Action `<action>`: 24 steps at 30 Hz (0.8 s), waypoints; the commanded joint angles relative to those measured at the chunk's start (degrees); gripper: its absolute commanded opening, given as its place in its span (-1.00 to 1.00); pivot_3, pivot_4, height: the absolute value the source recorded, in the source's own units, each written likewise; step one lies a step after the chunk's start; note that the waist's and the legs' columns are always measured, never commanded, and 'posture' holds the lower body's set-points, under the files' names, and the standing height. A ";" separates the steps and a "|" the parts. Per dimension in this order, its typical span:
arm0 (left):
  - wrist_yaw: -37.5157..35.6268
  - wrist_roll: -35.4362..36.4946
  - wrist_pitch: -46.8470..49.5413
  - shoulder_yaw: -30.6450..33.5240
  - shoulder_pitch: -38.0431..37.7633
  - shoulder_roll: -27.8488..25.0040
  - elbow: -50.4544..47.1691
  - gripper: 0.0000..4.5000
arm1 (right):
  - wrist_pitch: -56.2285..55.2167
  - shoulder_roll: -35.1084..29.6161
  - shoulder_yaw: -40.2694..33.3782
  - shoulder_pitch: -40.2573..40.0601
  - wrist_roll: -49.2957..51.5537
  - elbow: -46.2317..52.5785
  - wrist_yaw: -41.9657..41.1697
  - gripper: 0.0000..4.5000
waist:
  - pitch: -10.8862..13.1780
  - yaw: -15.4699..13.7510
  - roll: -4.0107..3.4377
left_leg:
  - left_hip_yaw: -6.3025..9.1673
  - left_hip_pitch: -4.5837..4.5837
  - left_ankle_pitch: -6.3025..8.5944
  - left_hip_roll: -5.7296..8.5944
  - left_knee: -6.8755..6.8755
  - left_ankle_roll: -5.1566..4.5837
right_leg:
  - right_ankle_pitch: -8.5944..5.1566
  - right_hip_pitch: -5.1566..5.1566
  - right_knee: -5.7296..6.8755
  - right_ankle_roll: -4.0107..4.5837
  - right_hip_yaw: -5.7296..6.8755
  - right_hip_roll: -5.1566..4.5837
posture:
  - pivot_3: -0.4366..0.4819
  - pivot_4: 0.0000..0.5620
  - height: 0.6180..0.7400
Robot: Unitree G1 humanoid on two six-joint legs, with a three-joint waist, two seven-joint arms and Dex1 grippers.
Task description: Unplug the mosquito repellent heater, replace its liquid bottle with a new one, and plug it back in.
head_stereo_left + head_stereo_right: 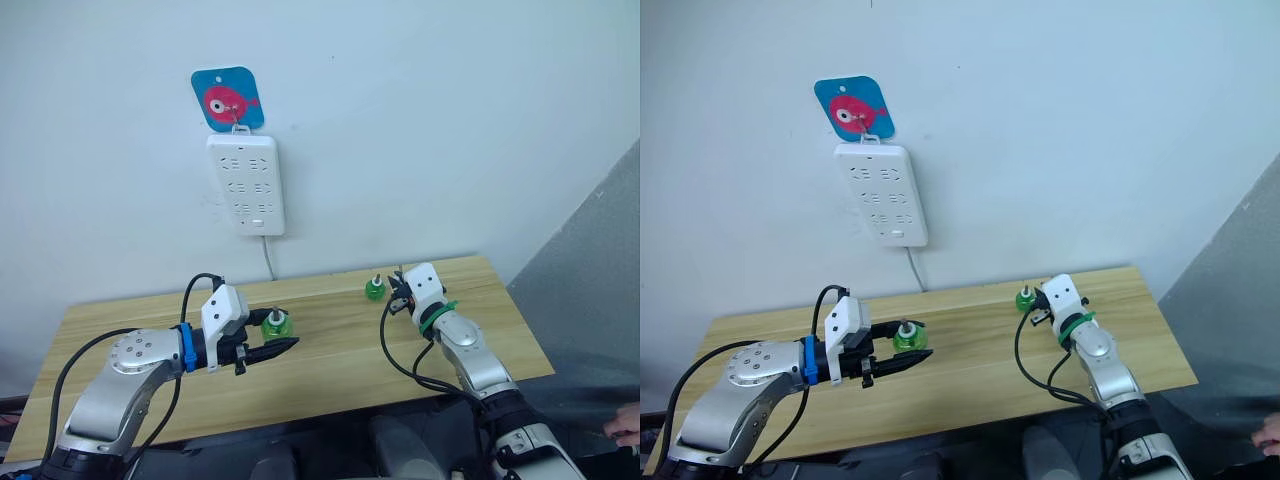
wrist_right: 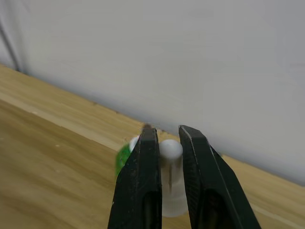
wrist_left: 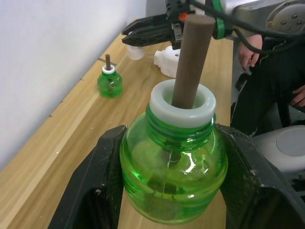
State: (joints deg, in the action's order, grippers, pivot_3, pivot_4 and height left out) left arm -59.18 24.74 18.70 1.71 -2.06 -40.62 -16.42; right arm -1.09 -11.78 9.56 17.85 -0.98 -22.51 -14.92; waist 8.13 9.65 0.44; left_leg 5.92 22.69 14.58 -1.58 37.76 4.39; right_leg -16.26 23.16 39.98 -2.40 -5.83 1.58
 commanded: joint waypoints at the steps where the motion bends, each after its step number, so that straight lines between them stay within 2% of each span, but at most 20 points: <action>1: 0.38 1.08 0.50 1.18 0.14 -0.70 -3.16 0.02 | -2.60 1.88 -2.28 2.47 0.56 -5.56 1.18 -0.89 | 0.04 -0.08 -0.03 | 0.00 -0.01 0.00 0.00 0.00 0.00 | 0.00 -0.01 0.00 0.00 0.00 0.01 | -0.30 -0.48 0.94; 8: 0.75 1.61 2.44 1.43 0.71 -1.16 -4.82 0.02 | -7.28 3.15 -5.46 7.39 0.44 -19.87 3.46 -0.89 | 0.80 -0.22 -0.14 | -0.01 -0.01 0.00 0.00 0.00 0.00 | 0.03 -0.02 0.00 0.05 -0.03 0.01 | -0.28 -0.44 0.94; 14: 1.06 2.13 3.47 1.65 0.62 -1.58 -5.84 0.02 | -9.74 3.93 -6.95 9.65 0.51 -25.91 3.21 -0.89 | 1.05 -0.27 -0.15 | -0.01 -0.01 0.00 -0.01 -0.01 0.00 | 0.11 -0.02 0.00 0.19 -0.03 0.02 | -0.26 -0.43 0.94; 20: 1.39 2.33 3.69 1.58 0.69 -1.56 -5.99 0.02 | -10.77 4.18 -8.54 10.20 1.21 -26.24 3.66 -0.01 | 1.29 -0.27 -0.16 | -0.02 -0.01 0.00 -0.01 -0.01 0.00 | 0.10 -0.02 0.00 0.19 -0.04 0.02 | -0.27 -0.42 0.94; 23: 1.48 2.26 3.53 1.35 0.96 -1.33 -5.64 0.02 | -9.72 3.61 -9.31 8.28 1.73 -20.25 3.39 0.45 | 1.32 -0.27 -0.17 | -0.02 -0.01 0.00 -0.01 -0.01 0.00 | 0.10 -0.01 -0.01 0.18 -0.04 0.02 | -0.29 -0.44 0.94; 24: 1.55 2.18 3.45 1.19 1.08 -1.19 -5.52 0.02 | -9.08 3.36 -9.42 7.35 1.77 -18.02 3.10 0.45 | 1.32 -0.29 -0.18 | -0.02 0.00 0.00 0.00 -0.01 0.00 | 0.10 0.00 0.00 0.18 -0.05 0.02 | -0.29 -0.45 0.94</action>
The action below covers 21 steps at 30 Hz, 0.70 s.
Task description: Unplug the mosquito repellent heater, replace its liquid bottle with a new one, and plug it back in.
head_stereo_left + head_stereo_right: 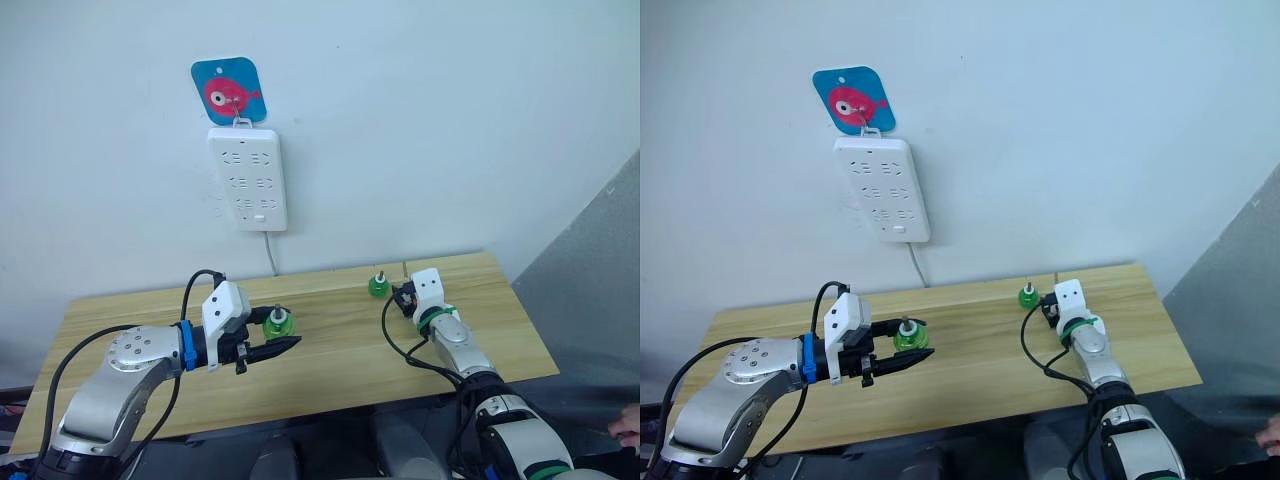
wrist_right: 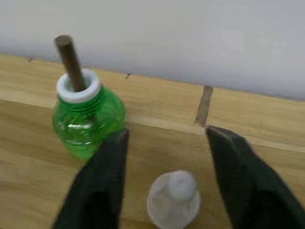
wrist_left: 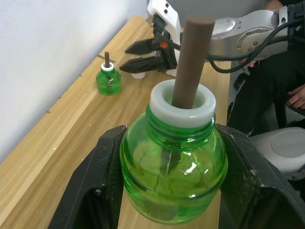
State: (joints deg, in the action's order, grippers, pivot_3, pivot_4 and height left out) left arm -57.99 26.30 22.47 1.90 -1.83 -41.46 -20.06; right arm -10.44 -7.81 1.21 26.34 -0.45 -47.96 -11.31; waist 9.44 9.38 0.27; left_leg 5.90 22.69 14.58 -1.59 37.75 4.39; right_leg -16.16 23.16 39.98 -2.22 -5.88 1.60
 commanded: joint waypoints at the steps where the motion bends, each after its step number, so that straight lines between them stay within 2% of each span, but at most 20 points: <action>1: 0.42 0.53 -0.40 0.84 1.16 -0.19 -1.62 0.02 | 1.22 -0.98 -0.86 -2.58 1.31 10.85 -1.24 0.45 | 0.01 -0.04 -0.01 | 0.01 0.00 0.00 0.00 0.00 0.00 | 0.00 0.00 0.00 0.00 0.01 0.00 | -0.29 -0.45 0.94; 3: 0.52 0.43 -0.54 0.52 1.80 0.19 -1.16 0.02 | 3.73 -2.08 0.20 -6.13 1.76 19.58 -4.10 0.45 | 0.01 -0.13 -0.02 | 0.03 0.00 0.00 -0.01 -0.01 0.00 | -0.11 0.00 0.00 -0.19 0.01 0.00 | -0.31 -0.46 0.94; 7: 0.20 0.34 -0.90 -0.22 2.99 0.77 -0.45 0.02 | 12.86 -7.77 2.73 -14.53 5.40 44.25 -13.51 0.45 | 0.08 -0.60 -0.11 | 0.02 0.02 0.00 0.00 -0.02 0.00 | -0.14 0.01 -0.02 -0.23 0.00 0.00 | -0.32 -0.46 0.94; 9: -0.64 1.15 -0.25 -0.52 4.07 0.82 0.11 0.02 | 21.11 -15.04 5.46 -17.36 9.12 59.44 -22.00 0.45 | 0.27 -0.85 -0.22 | -0.03 0.02 0.00 -0.02 -0.01 0.01 | -0.15 0.02 -0.02 -0.25 -0.04 0.00 | -0.38 -0.43 0.94; 10: -1.37 1.92 0.38 -0.63 4.69 0.74 0.23 0.02 | 25.94 -18.45 6.70 -17.83 11.54 66.30 -25.55 0.45 | 0.40 -0.87 -0.26 | -0.06 0.03 0.00 -0.01 0.02 0.01 | -0.16 0.02 -0.03 -0.26 -0.07 0.00 | -0.40 -0.42 0.94; 13: -3.15 3.10 1.04 -1.30 6.31 0.73 0.43 0.02 | 38.91 -24.19 8.20 -15.42 19.95 78.94 -30.44 0.45 | 0.48 -0.62 -0.15 | -0.11 -0.03 0.00 -0.13 0.03 0.01 | -0.18 0.02 -0.04 -0.25 -0.11 0.12 | -0.44 -0.42 0.94; 16: -3.74 2.74 0.22 -2.78 8.88 1.96 1.50 0.02 | 49.83 -25.98 8.61 -9.07 28.86 85.01 -32.95 0.45 | 0.51 -0.34 -0.11 | -0.06 -0.07 0.00 -0.21 0.01 0.01 | -0.22 0.01 -0.02 -0.18 -0.09 0.24 | -0.46 -0.47 0.94; 21: -4.90 2.00 -1.10 -4.58 11.84 3.60 2.97 0.02 | 56.08 -23.92 10.56 -1.49 33.31 83.48 -33.38 0.45 | 0.50 -0.02 -0.01 | -0.03 0.07 0.00 -0.19 0.02 0.01 | -0.23 0.03 -0.14 -0.17 -0.04 0.22 | -0.47 -0.51 0.94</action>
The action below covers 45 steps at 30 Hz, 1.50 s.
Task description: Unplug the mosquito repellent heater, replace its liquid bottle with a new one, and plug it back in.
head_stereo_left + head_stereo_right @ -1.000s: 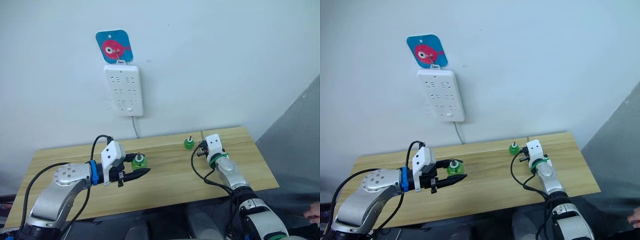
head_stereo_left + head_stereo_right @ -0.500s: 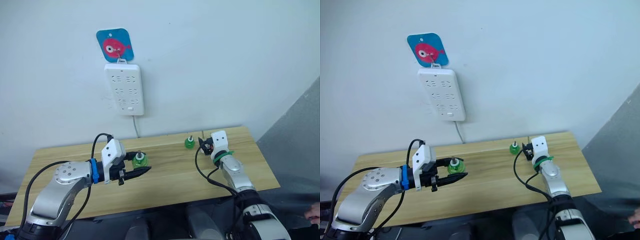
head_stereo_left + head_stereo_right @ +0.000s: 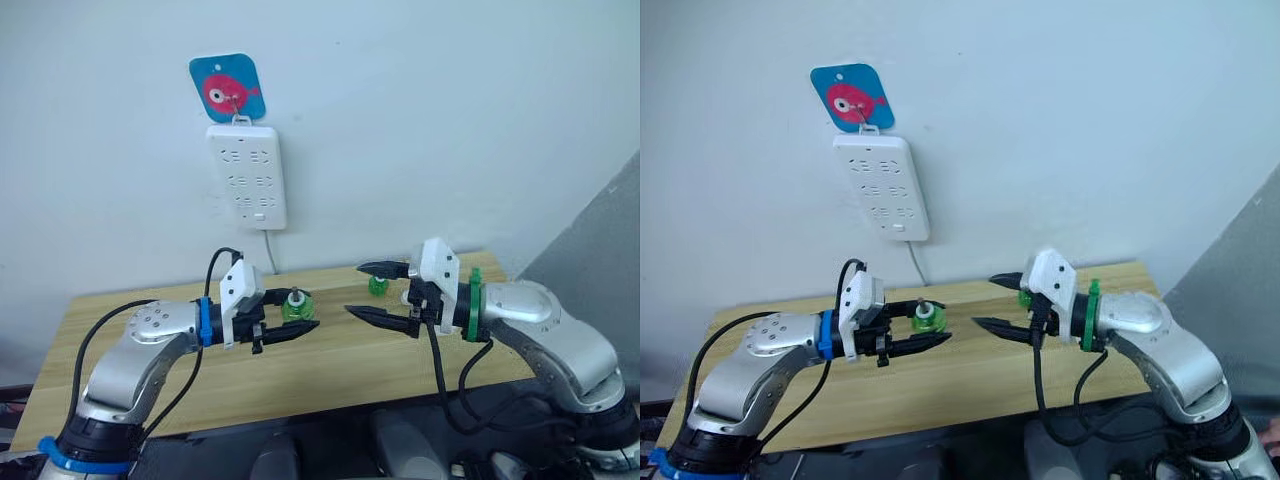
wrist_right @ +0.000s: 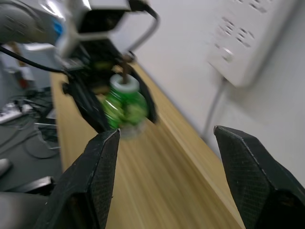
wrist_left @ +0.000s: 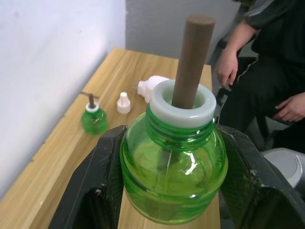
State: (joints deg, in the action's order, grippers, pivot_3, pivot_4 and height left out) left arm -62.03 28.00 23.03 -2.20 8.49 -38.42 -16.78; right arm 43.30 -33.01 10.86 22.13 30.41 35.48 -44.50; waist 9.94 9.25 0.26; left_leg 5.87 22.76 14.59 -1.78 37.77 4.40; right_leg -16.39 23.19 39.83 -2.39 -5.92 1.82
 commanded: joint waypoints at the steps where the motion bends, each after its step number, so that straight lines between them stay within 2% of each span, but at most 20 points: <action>1: -1.00 0.29 -1.70 -0.75 1.95 0.83 -0.15 0.02 | 2.45 1.67 1.47 3.71 2.40 -0.64 -0.51 0.45 | 0.00 0.14 0.00 | 0.00 0.04 0.00 0.00 0.00 0.00 | 0.00 0.02 -0.01 0.00 0.00 0.00 | -0.46 -0.52 0.94; 9: -3.30 -0.40 -3.89 -2.30 4.01 1.32 2.01 0.02 | 1.39 4.46 7.74 9.03 -0.81 -5.87 -2.15 0.45 | 0.00 0.28 0.00 | 0.04 0.03 0.00 0.00 -0.01 0.00 | 0.00 0.05 0.00 0.00 0.03 0.00 | -0.41 -0.59 0.94; 23: -3.42 -0.82 -4.58 -2.73 5.71 2.52 2.91 0.02 | 1.26 9.77 8.83 9.94 -0.79 -10.10 -2.42 0.45 | -0.03 0.29 0.04 | 0.12 0.06 0.00 0.00 0.01 0.00 | 0.00 0.05 0.03 0.00 0.10 -0.01 | -0.40 -0.61 0.94; 26: -3.28 -0.69 -4.25 -2.71 6.27 2.64 2.81 0.02 | 1.63 9.96 9.17 9.93 -1.05 -10.61 -2.48 0.19 | -0.03 0.29 0.04 | 0.14 0.06 -0.01 0.00 0.01 0.00 | 0.00 0.05 0.03 0.00 0.12 -0.01 | -0.40 -0.61 0.94; 31: -3.33 -0.75 -4.44 -2.46 6.80 2.69 3.01 0.02 | 1.71 10.20 9.59 9.62 -1.57 -11.23 -2.39 -0.62 | -0.07 0.31 0.05 | 0.15 0.06 -0.01 0.00 0.01 0.01 | 0.00 0.05 0.04 0.00 0.13 -0.01 | -0.40 -0.63 0.94; 40: -3.91 -0.93 -5.78 -2.57 6.86 3.15 3.20 0.02 | 1.18 10.19 8.99 9.61 -1.10 -11.50 -3.07 -0.64 | -0.13 0.31 0.08 | 0.16 0.06 -0.01 0.00 0.01 0.01 | 0.01 0.05 0.05 0.01 0.14 -0.01 | -0.40 -0.68 0.94; 44: -4.34 1.66 -5.43 -1.54 7.38 4.71 3.48 0.02 | 1.32 9.47 7.55 9.99 -0.32 -11.47 -3.98 -0.64 | -0.23 0.28 0.12 | 0.16 0.07 -0.01 0.01 0.02 0.01 | 0.01 0.05 0.05 0.01 0.15 -0.02 | -0.40 -0.71 0.94; 45: -4.09 1.85 -5.09 -1.21 7.73 4.95 3.98 0.27 | 1.46 9.26 7.06 10.09 -0.16 -11.44 -4.24 -0.64 | -0.30 0.30 0.13 | 0.17 0.07 -0.01 0.01 0.02 0.01 | 0.01 0.05 0.06 0.01 0.16 -0.02 | -0.40 -0.72 0.94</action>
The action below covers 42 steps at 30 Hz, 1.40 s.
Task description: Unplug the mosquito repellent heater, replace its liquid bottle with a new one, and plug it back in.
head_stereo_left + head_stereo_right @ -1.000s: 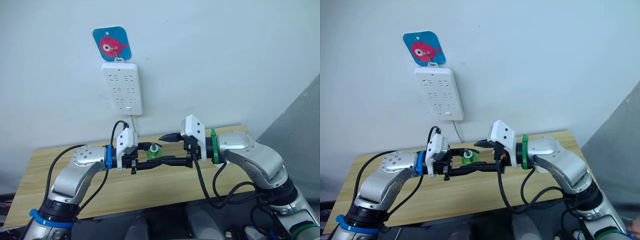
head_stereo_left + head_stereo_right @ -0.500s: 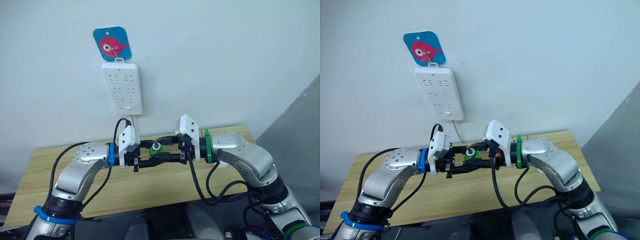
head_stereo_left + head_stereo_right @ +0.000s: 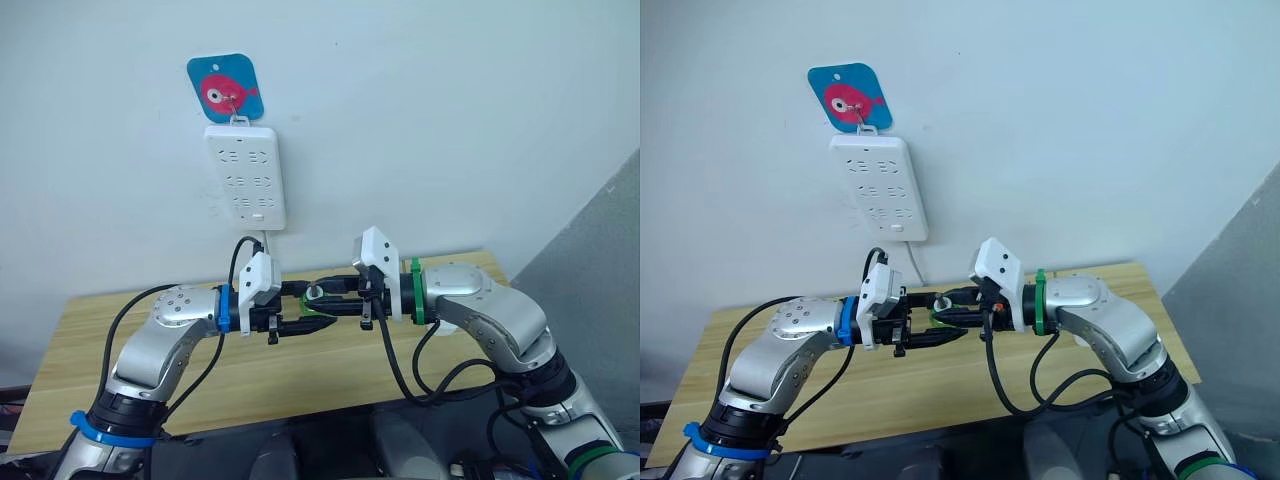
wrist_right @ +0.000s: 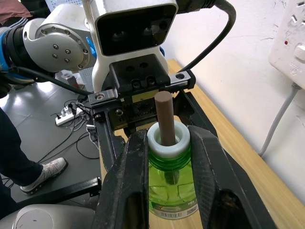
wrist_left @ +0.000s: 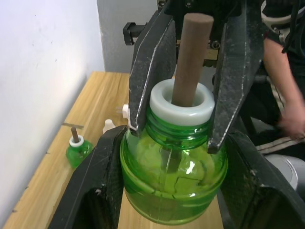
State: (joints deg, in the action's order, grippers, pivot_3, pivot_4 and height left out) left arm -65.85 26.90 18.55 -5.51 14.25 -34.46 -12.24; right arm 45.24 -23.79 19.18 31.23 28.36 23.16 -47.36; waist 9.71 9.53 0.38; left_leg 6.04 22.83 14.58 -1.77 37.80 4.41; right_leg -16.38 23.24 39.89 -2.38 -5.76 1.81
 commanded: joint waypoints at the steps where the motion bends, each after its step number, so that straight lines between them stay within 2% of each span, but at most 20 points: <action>1: -0.09 2.99 -0.44 2.26 2.25 1.22 -0.18 0.35 | -0.40 -0.13 -1.63 1.03 2.00 0.90 -1.62 -0.64 | -0.12 0.01 0.04 | 0.00 -0.01 0.00 0.00 0.00 0.00 | 0.00 0.00 0.00 0.00 0.00 0.00 | -0.41 -0.72 0.94; 6: 1.13 -0.27 -1.96 1.21 3.32 0.84 1.99 0.99 | 0.99 -0.76 -4.41 1.28 4.16 1.33 -1.88 -0.64 | -0.41 0.13 0.14 | 0.03 0.00 0.00 0.01 0.01 0.00 | 0.00 0.00 0.03 0.01 0.03 0.00 | -0.42 -0.75 0.94; 10: 2.37 2.45 3.13 1.50 2.26 0.79 -0.47 1.00 | 4.14 -0.98 -10.46 1.02 8.17 1.50 0.33 -0.64 | -0.56 0.16 0.20 | 0.05 0.00 0.00 0.01 0.01 0.00 | 0.04 0.00 0.04 0.06 0.03 0.00 | -0.42 -0.77 0.94; 13: 6.79 10.52 12.92 4.23 2.41 2.38 -4.26 1.00 | 7.74 -0.24 -15.84 0.67 12.29 1.47 3.65 -0.64 | -0.63 0.13 0.30 | 0.07 0.02 0.00 0.01 0.01 0.00 | 0.05 0.00 0.05 0.08 0.05 -0.01 | -0.42 -0.80 0.94; 16: 12.35 20.88 24.83 7.86 4.06 3.96 -4.83 1.00 | 12.95 3.29 -22.43 1.83 19.51 0.72 9.85 -0.64 | -0.85 0.18 0.36 | 0.09 0.03 0.00 0.03 0.04 0.00 | 0.05 0.00 0.09 0.08 0.06 -0.03 | -0.42 -0.81 0.94; 22: 23.70 33.72 34.30 14.88 7.52 10.24 -2.00 1.00 | 19.16 8.51 -31.17 3.42 32.38 -0.41 21.00 -0.64 | -1.29 0.26 0.34 | 0.11 0.02 0.00 0.04 0.06 0.00 | 0.05 -0.02 0.13 0.09 0.09 -0.03 | -0.42 -0.83 0.94; 28: 32.69 42.78 36.71 18.20 10.05 15.48 -2.97 1.00 | 19.30 12.54 -35.48 4.90 43.52 -2.80 32.65 -0.64 | -2.03 0.28 0.32 | 0.10 0.02 -0.01 0.04 0.06 0.01 | 0.16 -0.02 0.13 0.27 0.08 -0.03 | -0.41 -0.85 0.94; 35: 42.52 54.62 36.47 20.54 11.88 19.25 -3.25 1.00 | 16.14 14.50 -35.64 4.50 54.17 -4.50 43.46 -0.64 | -2.49 0.28 0.31 | 0.09 0.02 0.00 0.06 0.06 0.00 | 0.17 -0.03 0.12 0.28 0.06 -0.03 | -0.40 -0.86 0.94; 42: 45.39 58.04 35.62 19.51 12.24 19.17 -3.02 1.00 | 12.14 14.19 -34.33 4.12 59.95 -5.79 48.96 -0.64 | -2.64 0.28 0.20 | 0.08 0.02 -0.01 0.07 0.05 0.00 | 0.17 -0.03 0.11 0.28 0.06 -0.03 | -0.39 -0.88 0.94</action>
State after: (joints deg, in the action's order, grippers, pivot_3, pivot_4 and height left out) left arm -20.62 83.27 54.79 14.07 25.52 -15.32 -13.73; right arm 59.10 -9.60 -15.15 34.89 85.83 16.82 1.00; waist 7.07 9.81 0.58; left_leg 6.12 22.85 14.57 -1.70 37.85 4.41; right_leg -16.22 23.20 40.00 -2.10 -5.70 1.78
